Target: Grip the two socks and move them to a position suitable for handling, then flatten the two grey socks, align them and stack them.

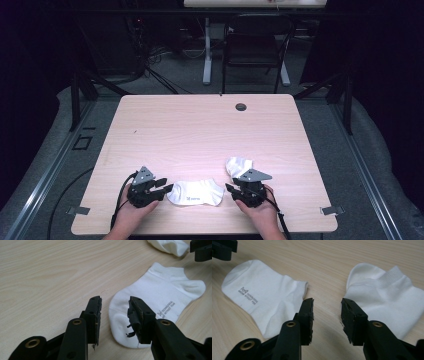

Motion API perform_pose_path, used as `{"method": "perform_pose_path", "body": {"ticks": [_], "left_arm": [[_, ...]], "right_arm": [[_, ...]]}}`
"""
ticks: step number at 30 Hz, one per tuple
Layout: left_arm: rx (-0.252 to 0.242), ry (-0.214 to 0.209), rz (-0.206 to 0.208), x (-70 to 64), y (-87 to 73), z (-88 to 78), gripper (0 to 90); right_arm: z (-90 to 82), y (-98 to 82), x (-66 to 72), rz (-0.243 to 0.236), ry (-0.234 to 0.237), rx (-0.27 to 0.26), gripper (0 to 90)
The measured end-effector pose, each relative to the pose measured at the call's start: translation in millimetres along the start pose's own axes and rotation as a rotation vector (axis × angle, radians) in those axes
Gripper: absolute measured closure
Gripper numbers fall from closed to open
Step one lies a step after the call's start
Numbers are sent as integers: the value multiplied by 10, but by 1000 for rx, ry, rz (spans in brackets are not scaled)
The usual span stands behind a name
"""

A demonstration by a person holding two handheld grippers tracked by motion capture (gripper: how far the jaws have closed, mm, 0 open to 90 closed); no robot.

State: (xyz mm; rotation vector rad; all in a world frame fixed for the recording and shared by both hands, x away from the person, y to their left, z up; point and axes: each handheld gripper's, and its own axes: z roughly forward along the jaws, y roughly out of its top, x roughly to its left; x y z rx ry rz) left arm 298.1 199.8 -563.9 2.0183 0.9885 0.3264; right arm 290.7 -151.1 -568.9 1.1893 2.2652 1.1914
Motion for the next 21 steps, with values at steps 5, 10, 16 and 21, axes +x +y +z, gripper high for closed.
{"method": "perform_pose_path", "body": {"ticks": [5, 10, 16, 21], "left_arm": [[-6, 8, -20, 37, 15, -19, 576], [-14, 16, -32, 92, 10, -53, 557], [-18, 17, -48, 159, 13, -66, 527], [-26, 11, -58, 164, 27, -55, 515]], "right_arm": [[-41, 31, -61, 24, -43, -9, 585], [-151, 60, -198, 56, -66, 0, 578], [-227, 134, -380, 126, -83, 15, 635], [-160, 213, -472, 135, -111, 46, 638]]}}
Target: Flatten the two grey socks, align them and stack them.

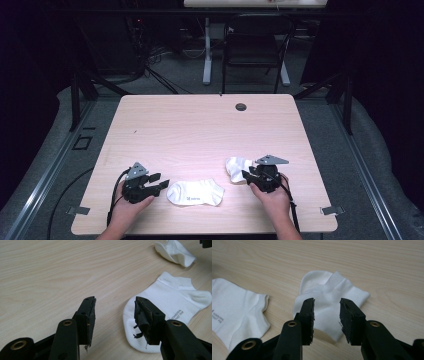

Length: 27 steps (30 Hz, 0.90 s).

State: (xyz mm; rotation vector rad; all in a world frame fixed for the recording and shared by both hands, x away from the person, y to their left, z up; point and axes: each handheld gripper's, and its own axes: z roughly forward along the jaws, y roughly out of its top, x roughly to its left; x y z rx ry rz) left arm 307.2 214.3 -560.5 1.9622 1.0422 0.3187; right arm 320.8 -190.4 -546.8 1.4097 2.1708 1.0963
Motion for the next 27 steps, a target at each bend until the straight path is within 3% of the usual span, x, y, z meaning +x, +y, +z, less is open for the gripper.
{"method": "perform_pose_path", "body": {"ticks": [4, 14, 19, 21, 25, 26, 27], "left_arm": [[8, -1, 11, -21, -6, 15, 515], [14, -3, 34, -32, -20, 8, 524], [16, 0, 35, -26, -24, 10, 526], [16, -2, 35, -28, -26, 9, 527], [17, -1, 36, -28, -26, 13, 527], [17, 1, 36, -30, -28, 15, 527], [17, 1, 36, -30, -28, 15, 527]], "right_arm": [[93, 22, 18, 21, 8, 10, 623], [319, 156, 255, -22, 47, 22, 545], [420, 148, 344, -73, -2, 53, 530], [477, 119, 344, -104, -41, 103, 588], [488, 97, 338, -97, -37, 108, 692], [491, 84, 335, -100, -37, 118, 772], [493, 78, 332, -101, -36, 120, 772]]}}
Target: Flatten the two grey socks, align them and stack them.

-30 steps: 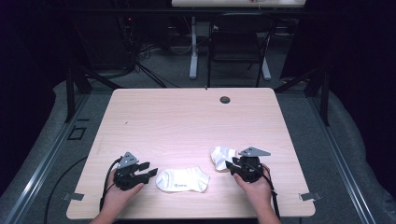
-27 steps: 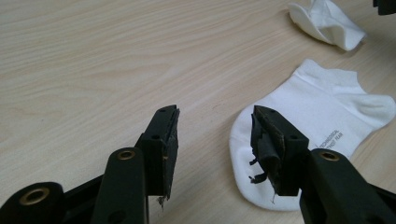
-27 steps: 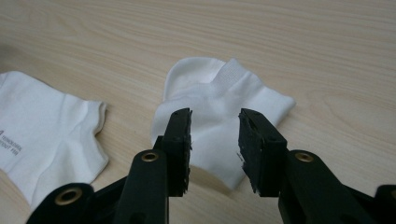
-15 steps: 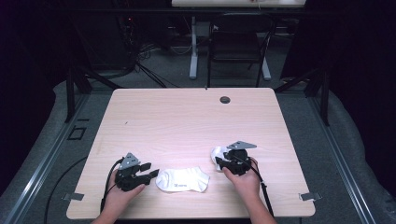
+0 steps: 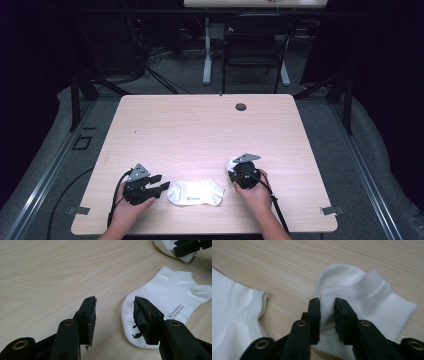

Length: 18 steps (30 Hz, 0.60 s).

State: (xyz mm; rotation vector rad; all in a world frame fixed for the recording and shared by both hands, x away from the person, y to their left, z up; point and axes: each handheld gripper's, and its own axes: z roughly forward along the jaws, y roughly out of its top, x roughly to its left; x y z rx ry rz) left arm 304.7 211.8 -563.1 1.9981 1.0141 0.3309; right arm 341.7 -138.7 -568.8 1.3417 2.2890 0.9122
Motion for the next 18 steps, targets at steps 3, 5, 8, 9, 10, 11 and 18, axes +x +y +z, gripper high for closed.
{"method": "perform_pose_path", "body": {"ticks": [3, 5, 8, 9, 10, 11, 18], "left_arm": [[5, 0, 4, -1, 0, 5, 528], [-1, 2, 0, -7, -3, 12, 529], [0, 2, -3, -9, -4, 16, 529], [1, 0, -8, -12, -6, 21, 529], [1, 1, -3, -9, -6, 22, 529], [1, 1, -3, -9, -6, 23, 529], [2, 1, -2, -8, -7, 27, 531]], "right_arm": [[-1, -22, -1, -4, 8, 5, 866], [-16, -23, 2, -3, 11, -2, 874], [-35, -21, 5, 1, 26, -15, 876], [-54, -7, 15, -1, 35, -22, 876], [-61, 0, 23, 1, 43, -26, 877], [-73, 11, 28, -6, 45, -25, 877], [-124, 79, 92, -3, 71, -64, 877]]}}
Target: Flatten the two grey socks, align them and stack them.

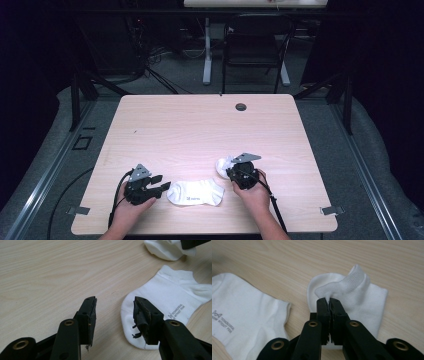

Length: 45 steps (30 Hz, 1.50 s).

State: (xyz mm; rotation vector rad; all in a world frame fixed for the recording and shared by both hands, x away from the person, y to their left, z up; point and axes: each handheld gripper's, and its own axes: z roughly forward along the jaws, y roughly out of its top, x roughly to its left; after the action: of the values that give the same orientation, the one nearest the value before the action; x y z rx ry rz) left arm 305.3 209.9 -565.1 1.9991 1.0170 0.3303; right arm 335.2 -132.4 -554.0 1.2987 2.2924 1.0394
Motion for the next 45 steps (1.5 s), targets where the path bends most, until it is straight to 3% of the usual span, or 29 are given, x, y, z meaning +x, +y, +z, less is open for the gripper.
{"method": "perform_pose_path", "body": {"ticks": [10, 14, 21, 29, 44, 45], "left_arm": [[3, 1, 4, -8, -1, 1, 533], [0, 0, 7, -19, 0, 1, 533], [0, 2, 11, -19, -2, -12, 533], [0, -2, 9, -22, -1, 4, 531], [-5, -5, 20, -54, 13, 11, 533], [-4, -14, 16, -62, 27, 21, 536]], "right_arm": [[-136, 67, 4, 40, 10, -41, 876], [-266, 100, -65, 110, 14, -93, 877], [-384, 47, -205, 171, -4, -116, 876], [-408, -139, -440, 244, -31, -109, 875], [-342, -349, -654, 276, -100, -67, 872], [-325, -383, -692, 293, -102, -51, 870]]}}
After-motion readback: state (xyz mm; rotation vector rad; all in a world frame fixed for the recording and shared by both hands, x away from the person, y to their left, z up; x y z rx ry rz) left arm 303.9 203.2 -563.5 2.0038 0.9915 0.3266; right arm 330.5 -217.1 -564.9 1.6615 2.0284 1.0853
